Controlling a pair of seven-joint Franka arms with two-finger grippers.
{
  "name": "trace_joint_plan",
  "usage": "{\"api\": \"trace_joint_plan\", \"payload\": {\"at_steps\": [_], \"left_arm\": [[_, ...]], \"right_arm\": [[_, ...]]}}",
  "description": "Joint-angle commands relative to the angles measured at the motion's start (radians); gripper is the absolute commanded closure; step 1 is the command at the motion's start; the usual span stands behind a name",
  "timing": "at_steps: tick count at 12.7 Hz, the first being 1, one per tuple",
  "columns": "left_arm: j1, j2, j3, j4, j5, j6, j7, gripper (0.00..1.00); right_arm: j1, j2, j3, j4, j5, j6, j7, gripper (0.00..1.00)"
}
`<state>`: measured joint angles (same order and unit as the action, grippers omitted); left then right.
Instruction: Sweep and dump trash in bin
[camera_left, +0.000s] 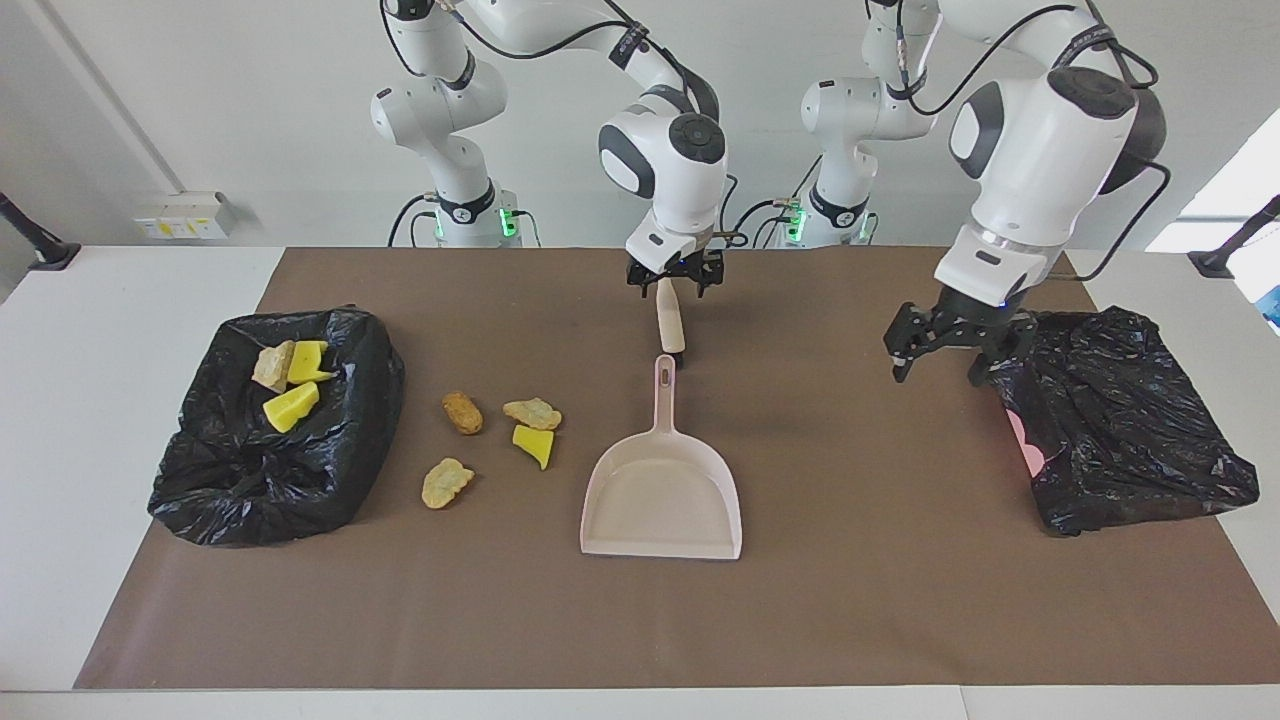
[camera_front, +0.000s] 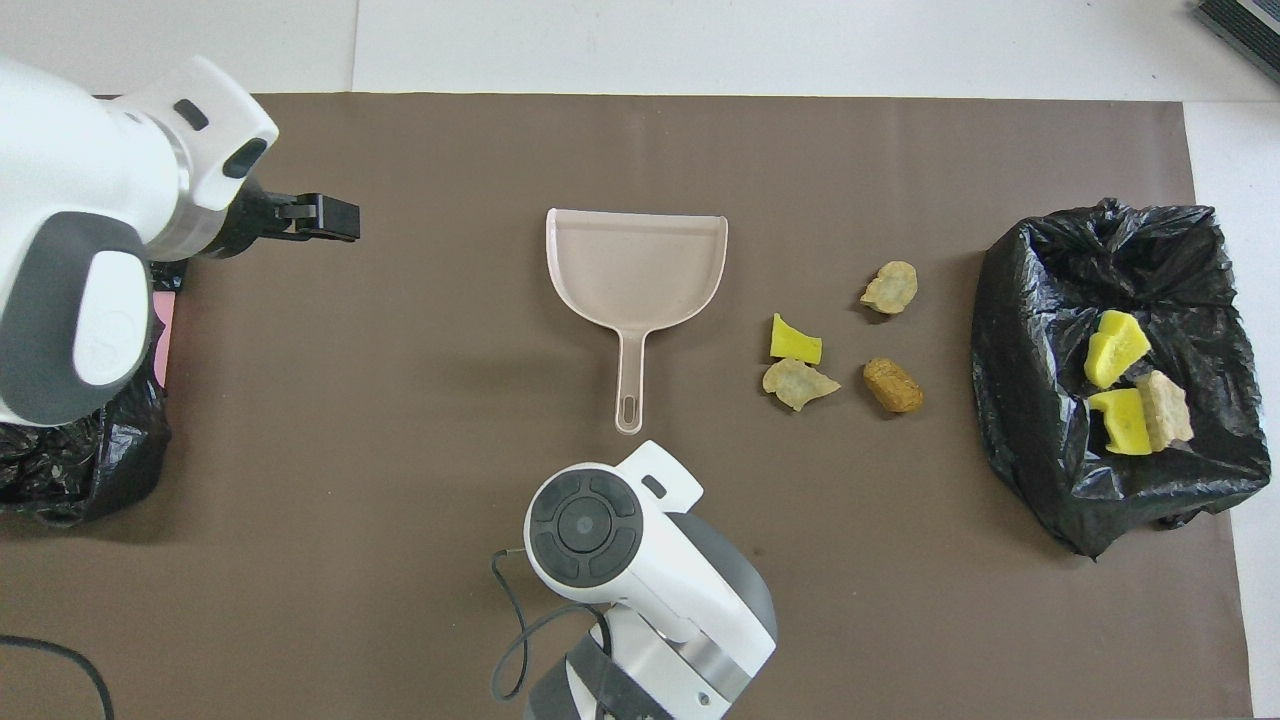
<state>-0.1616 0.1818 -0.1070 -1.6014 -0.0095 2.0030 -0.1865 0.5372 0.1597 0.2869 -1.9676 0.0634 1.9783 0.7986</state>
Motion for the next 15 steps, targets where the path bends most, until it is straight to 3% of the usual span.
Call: {"api": "trace_joint_plan", "payload": {"at_steps": [1,4,6,12,13,14,15], "left_arm": [[-0.071,0.036,0.013,0.041,-0.009,0.022,-0.083,0.0],[-0.211,0.109,0.013,0.035,0.003,0.045,-0.284,0.0],[-0.26,0.113,0.013,0.015,0.002,0.074,-0.306,0.0],[-0.374,0.113,0.013,-0.158,0.002,0.189,-0.39,0.0],[-0.381,0.114,0.013,-0.175,0.002,0.206,-0.416,0.0],[-0.401,0.122,0.013,-0.186,0.002,0.223,-0.456,0.0],[-0.417,0.123,0.013,-0.208,0.002,0.262,-0.487,0.0]], "right_arm": [[0.024,-0.113,-0.002,-0.184,0.079,0.107,0.005,0.0],[0.05,-0.172,-0.002,-0.292,0.082,0.175,0.002,0.0],[0.078,-0.173,-0.002,-0.322,0.085,0.183,0.022,0.02],[0.113,-0.175,-0.002,-0.366,0.139,0.244,0.028,0.27],[0.113,-0.175,-0.002,-0.366,0.139,0.246,0.027,0.39],[0.113,-0.175,-0.002,-0.366,0.139,0.246,0.028,0.76],[0.118,-0.177,-0.002,-0.364,0.142,0.244,0.074,1.0]]}}
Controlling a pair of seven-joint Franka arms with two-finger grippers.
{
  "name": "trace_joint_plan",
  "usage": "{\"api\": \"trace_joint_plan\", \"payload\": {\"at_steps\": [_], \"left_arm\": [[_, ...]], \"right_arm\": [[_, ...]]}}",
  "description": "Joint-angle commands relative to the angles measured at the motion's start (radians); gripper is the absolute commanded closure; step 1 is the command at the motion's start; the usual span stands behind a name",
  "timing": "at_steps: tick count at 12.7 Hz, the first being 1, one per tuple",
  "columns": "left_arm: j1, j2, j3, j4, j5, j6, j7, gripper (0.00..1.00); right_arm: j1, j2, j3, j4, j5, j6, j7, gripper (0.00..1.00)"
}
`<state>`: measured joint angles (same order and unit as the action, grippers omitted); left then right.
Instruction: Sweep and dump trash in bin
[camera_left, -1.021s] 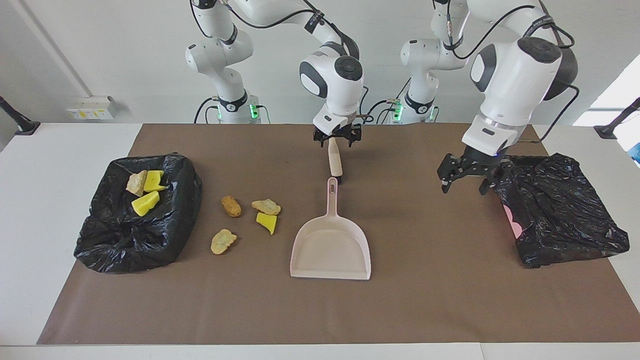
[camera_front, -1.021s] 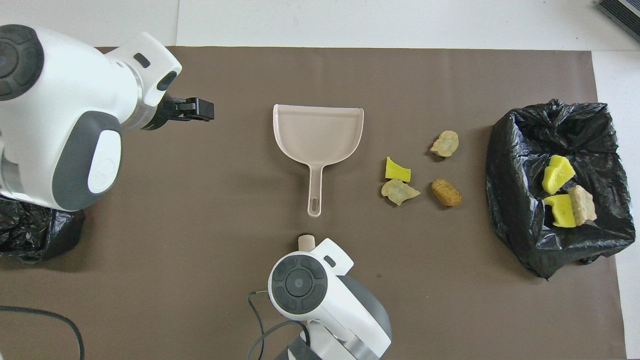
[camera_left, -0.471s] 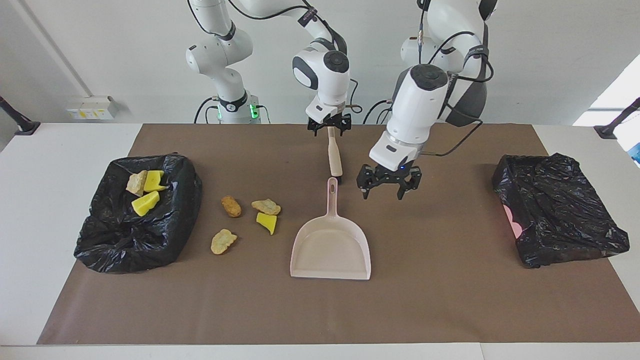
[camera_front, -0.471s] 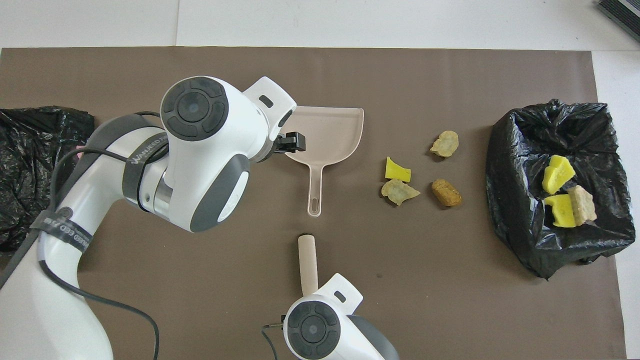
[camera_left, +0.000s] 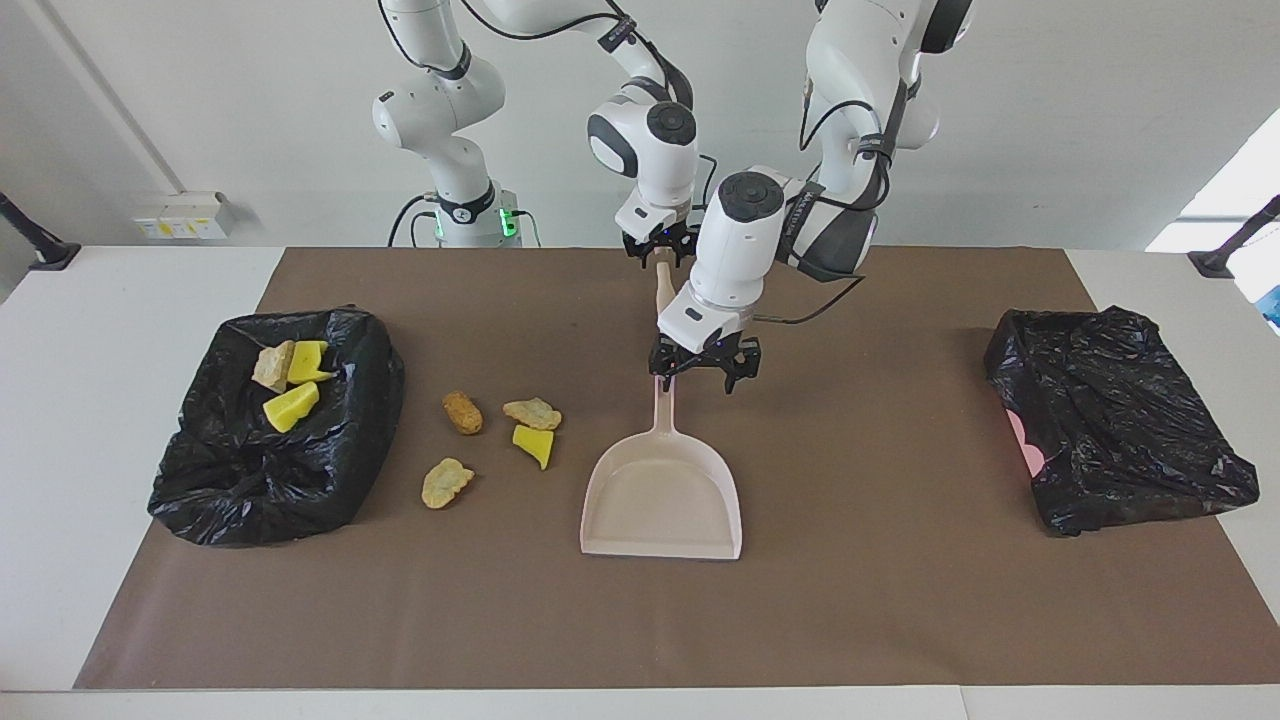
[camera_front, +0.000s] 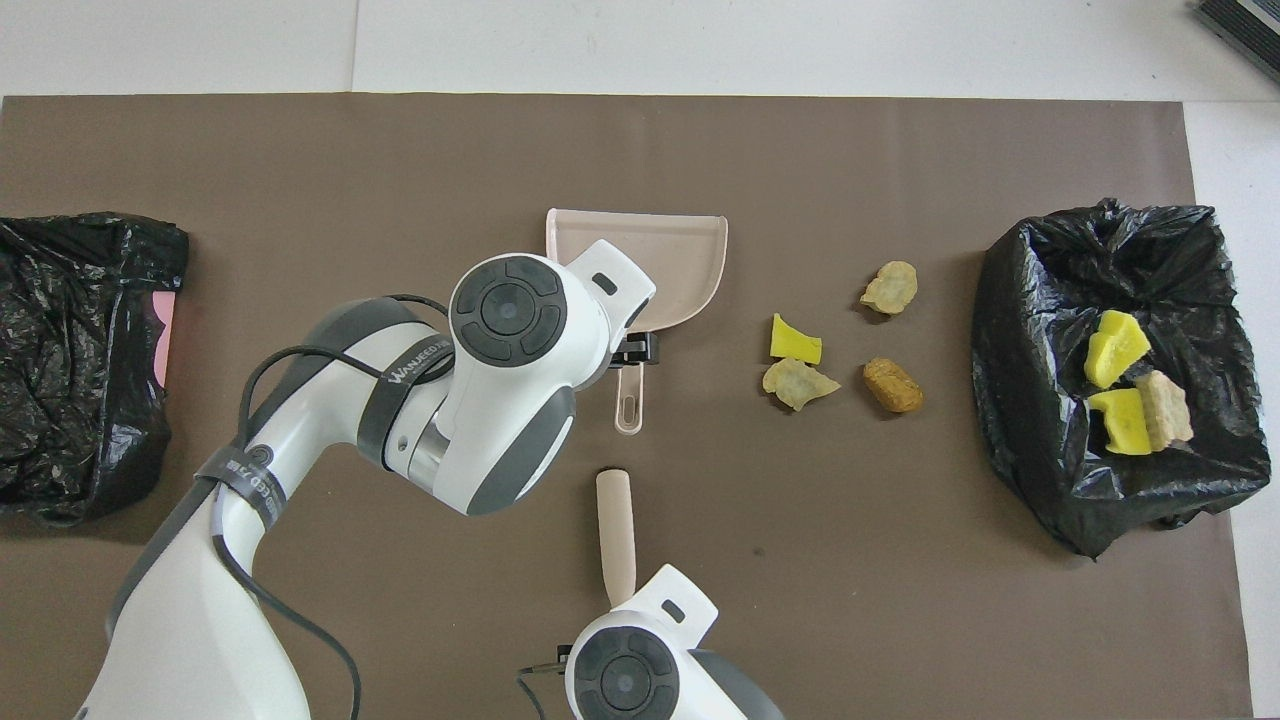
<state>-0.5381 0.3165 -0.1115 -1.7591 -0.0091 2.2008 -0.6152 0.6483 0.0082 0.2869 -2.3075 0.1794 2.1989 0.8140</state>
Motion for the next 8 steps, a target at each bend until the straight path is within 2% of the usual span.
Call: {"api": "trace_joint_plan", "payload": {"at_steps": [1,5,8], "left_arm": [[-0.058,-0.011,0.018,-0.068,0.001,0.079,-0.076,0.0],[-0.114,0.027,0.019,-0.085,0.003,0.097,-0.126,0.0],[-0.1,0.039,0.021,-0.071,0.023,0.115,-0.117,0.0]], "right_arm": [[0.007,-0.021,-0.002,-0.017,0.025,0.024,0.074,1.0],[-0.013,-0.04,-0.009,0.011,0.026,-0.019,0.088,1.0],[-0.105,-0.096,-0.012,0.013,0.026,-0.128,0.122,1.0]]}}
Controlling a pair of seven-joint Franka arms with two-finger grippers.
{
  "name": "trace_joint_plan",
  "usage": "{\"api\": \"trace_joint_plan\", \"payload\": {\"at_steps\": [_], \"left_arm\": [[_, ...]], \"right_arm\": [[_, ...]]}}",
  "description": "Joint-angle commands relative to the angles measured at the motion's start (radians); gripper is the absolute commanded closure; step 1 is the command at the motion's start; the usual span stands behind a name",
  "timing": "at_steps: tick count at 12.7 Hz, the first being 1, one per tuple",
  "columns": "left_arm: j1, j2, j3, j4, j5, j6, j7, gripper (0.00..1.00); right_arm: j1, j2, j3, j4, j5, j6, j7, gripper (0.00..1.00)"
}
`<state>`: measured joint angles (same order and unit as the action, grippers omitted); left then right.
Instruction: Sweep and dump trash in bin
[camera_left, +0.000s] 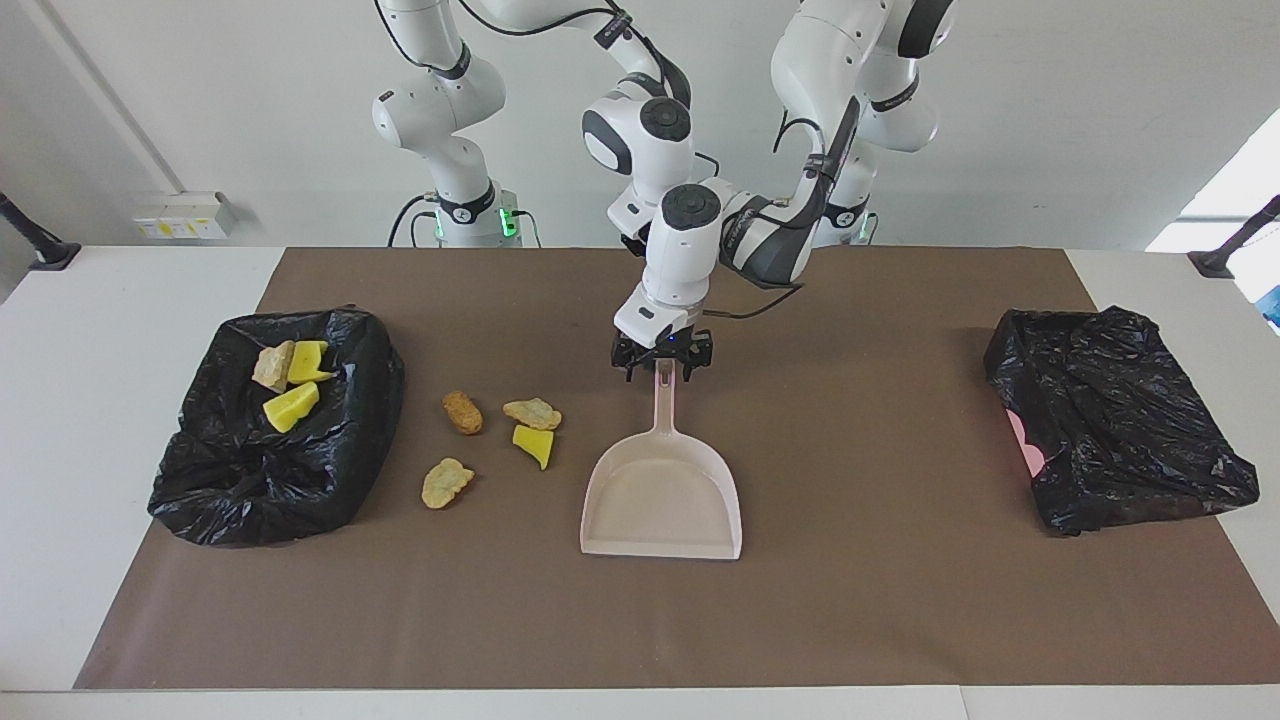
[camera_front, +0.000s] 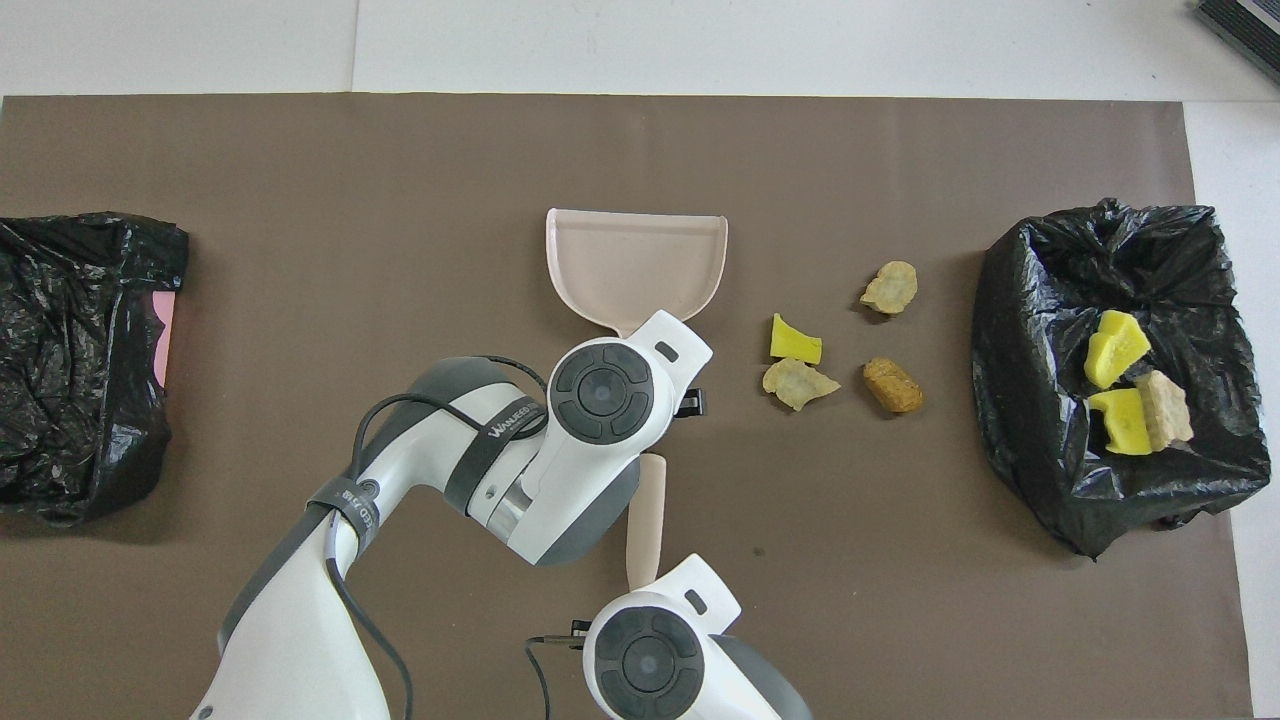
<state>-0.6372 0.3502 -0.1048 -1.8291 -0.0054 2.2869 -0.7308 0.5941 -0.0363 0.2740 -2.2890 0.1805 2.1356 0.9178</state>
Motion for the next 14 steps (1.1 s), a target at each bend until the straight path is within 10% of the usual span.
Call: {"api": "trace_joint_plan", "payload": {"at_steps": [1,5,14], "left_arm": [[0.001,0.01,0.016,0.002,0.031,0.038,-0.001,0.05],[0.002,0.016,0.016,0.019,0.031,0.037,0.002,0.92],[0.105,-0.052,0.025,0.019,0.054,0.005,0.32,1.0]], "right_arm": [[-0.087,-0.056,-0.001,-0.004,0.01,-0.095,0.015,1.0],[-0.247,-0.114,-0.001,-0.013,-0.021,-0.199,-0.111,1.0],[-0.528,-0.097,0.001,0.025,-0.294,-0.227,-0.455,1.0]]}}
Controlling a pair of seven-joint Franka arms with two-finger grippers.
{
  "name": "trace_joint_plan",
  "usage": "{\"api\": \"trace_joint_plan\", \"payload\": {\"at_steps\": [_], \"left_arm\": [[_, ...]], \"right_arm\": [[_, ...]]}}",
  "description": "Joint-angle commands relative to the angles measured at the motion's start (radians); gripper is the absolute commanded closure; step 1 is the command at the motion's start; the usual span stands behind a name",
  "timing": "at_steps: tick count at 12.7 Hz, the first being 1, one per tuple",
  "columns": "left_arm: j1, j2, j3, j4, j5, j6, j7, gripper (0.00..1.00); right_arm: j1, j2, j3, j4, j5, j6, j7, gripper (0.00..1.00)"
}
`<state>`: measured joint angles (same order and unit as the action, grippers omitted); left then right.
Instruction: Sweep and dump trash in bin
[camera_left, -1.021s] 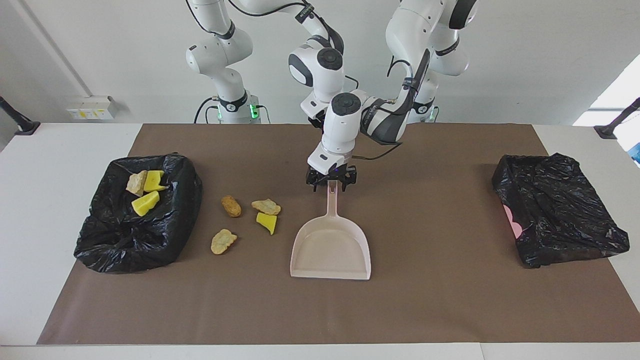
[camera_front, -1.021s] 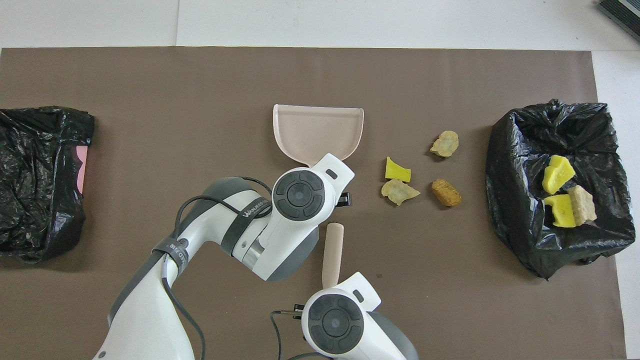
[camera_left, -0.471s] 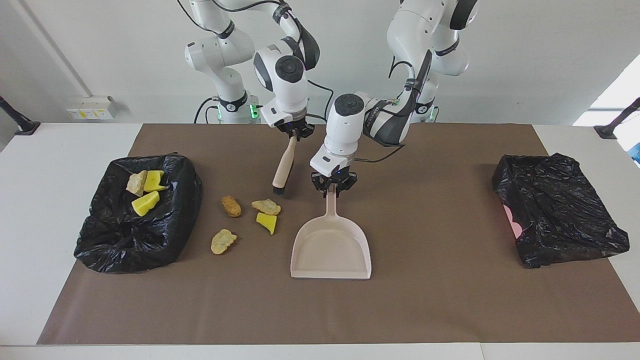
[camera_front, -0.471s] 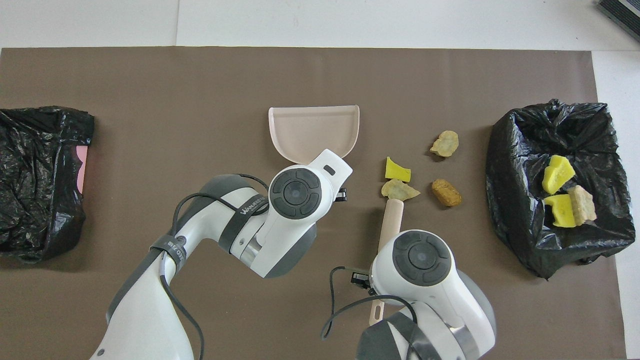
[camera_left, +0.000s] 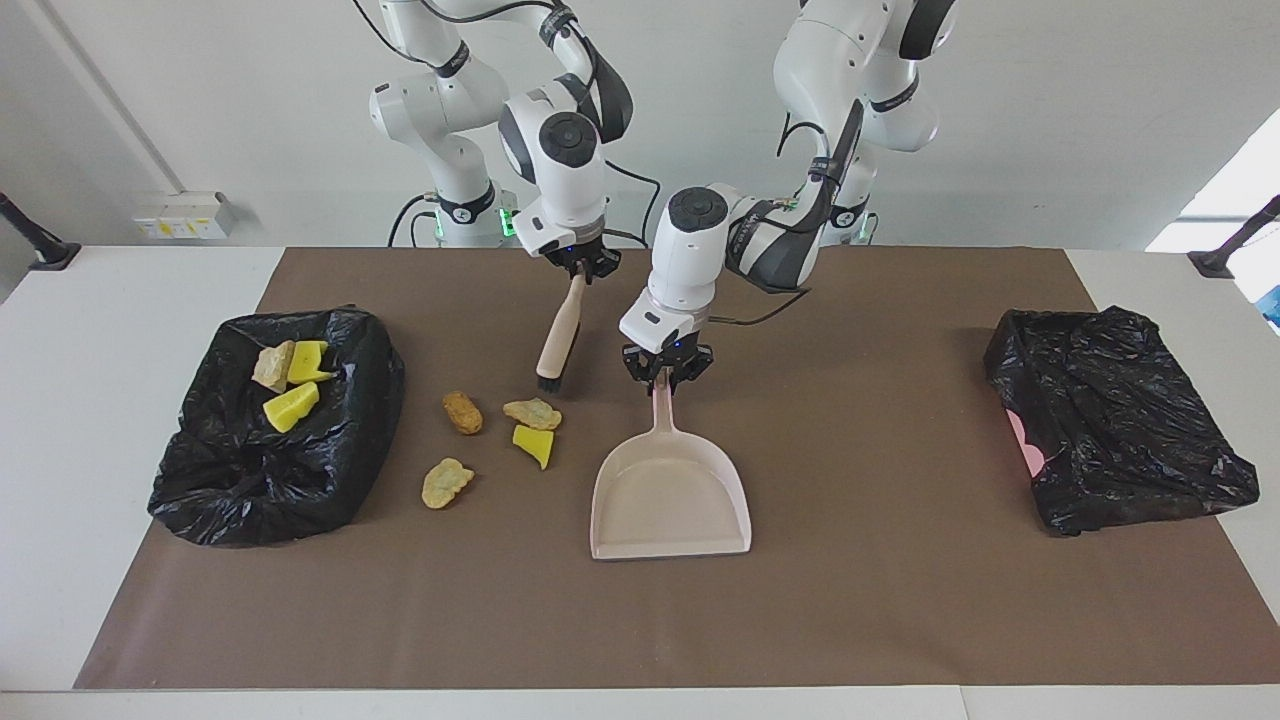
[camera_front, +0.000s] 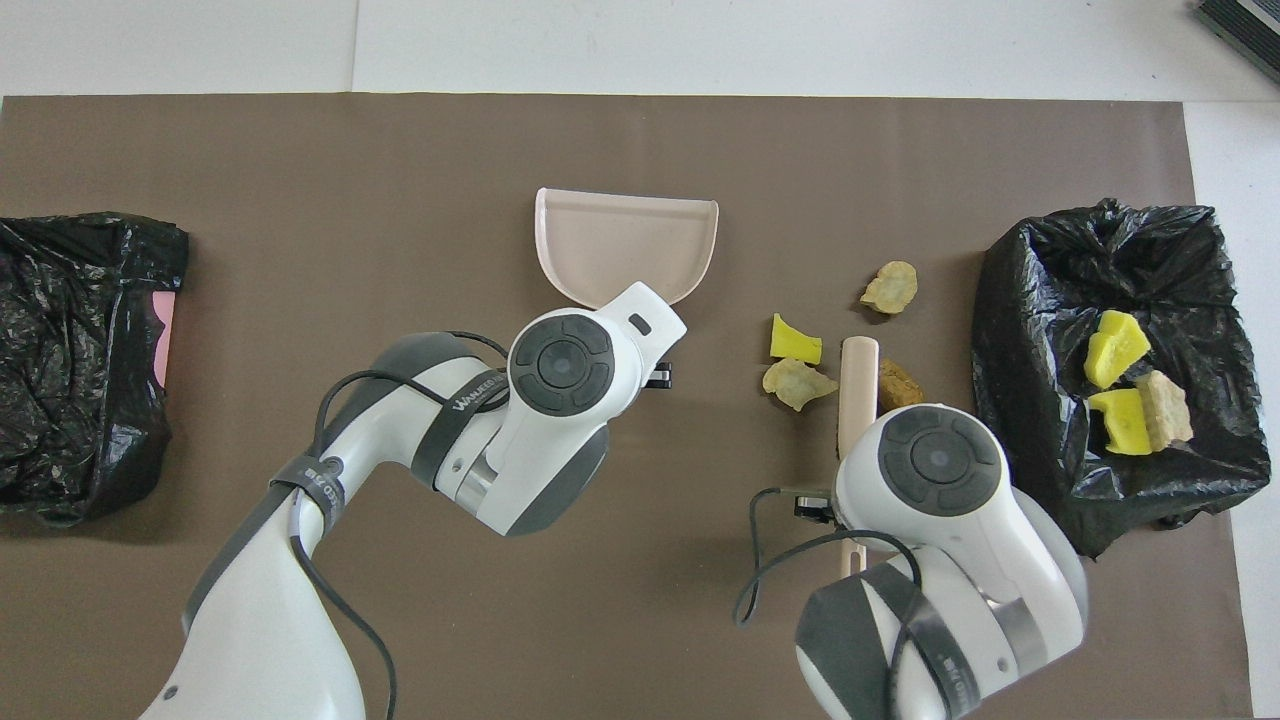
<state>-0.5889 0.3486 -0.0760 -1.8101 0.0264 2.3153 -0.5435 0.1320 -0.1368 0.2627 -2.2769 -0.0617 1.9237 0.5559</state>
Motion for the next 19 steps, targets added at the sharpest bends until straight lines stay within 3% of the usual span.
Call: {"api": "trace_joint_plan", "payload": {"at_steps": [1,5,7,9,14,19], "left_arm": [[0.09,-0.072,-0.005,0.002,0.024,-0.058,0.225,1.0],[0.182,-0.18,-0.004,-0.008,0.023,-0.241,0.609,1.0],[0.262,-0.224,-0.008,-0.014,0.011,-0.312,0.814,1.0],[0.311,-0.249,-0.008,-0.024,-0.003,-0.382,1.015,1.0],[0.334,-0.327,-0.005,-0.144,-0.022,-0.422,1.414,1.0],[0.281,-0.375,-0.011,-0.309,-0.063,-0.354,1.412,1.0]], "right_arm": [[-0.121,0.008,0.012,0.01,-0.053,-0.011,-0.159,1.0],[-0.276,0.028,0.015,-0.009,-0.055,0.093,-0.371,1.0],[-0.31,0.093,0.013,-0.003,-0.11,0.194,-0.401,1.0],[-0.319,0.156,0.017,0.04,-0.145,0.218,-0.402,1.0],[-0.241,0.187,0.021,0.059,-0.159,0.189,-0.494,1.0],[-0.121,0.187,0.024,0.059,-0.126,0.169,-0.6,1.0]]}}
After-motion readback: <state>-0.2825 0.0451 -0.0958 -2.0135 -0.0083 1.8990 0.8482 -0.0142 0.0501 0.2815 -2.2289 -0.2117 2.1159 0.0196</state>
